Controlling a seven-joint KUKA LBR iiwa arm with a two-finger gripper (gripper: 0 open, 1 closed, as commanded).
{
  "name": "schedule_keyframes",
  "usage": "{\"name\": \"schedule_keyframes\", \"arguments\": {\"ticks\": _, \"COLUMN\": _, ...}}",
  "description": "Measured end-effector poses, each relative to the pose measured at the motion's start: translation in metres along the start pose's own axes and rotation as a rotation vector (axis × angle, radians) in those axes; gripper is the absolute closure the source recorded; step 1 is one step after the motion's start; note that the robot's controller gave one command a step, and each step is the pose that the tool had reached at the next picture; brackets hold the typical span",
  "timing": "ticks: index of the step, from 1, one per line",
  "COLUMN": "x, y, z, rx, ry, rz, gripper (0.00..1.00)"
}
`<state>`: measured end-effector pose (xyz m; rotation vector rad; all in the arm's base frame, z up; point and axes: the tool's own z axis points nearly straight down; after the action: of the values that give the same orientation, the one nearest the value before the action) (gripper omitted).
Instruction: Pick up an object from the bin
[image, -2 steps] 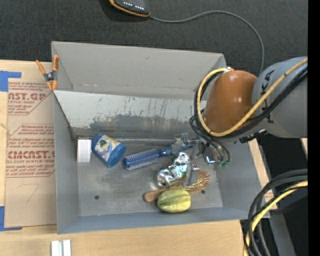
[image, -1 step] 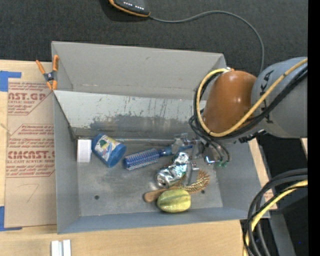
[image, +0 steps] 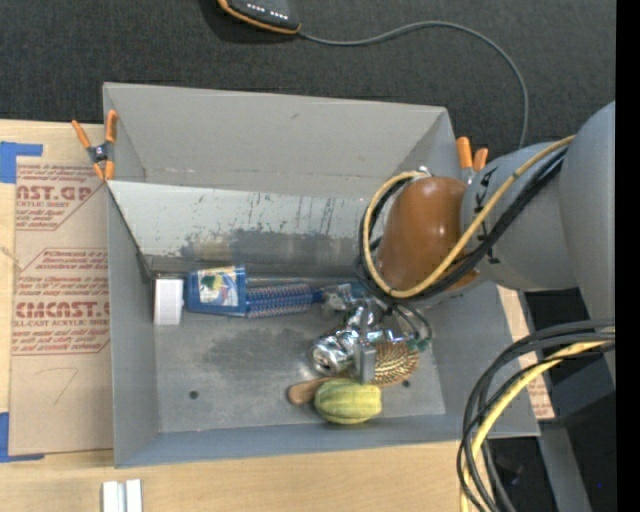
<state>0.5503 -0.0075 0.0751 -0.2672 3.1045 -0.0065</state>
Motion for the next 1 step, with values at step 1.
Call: {"name": "schedule_keyframes", "arguments": {"ticks": 1, "x": 0.0121, "y": 0.0056, "z": -0.0369, "rx": -0.004, "ry": 0.016, "rz": -0.053, "gripper": 1.0}}
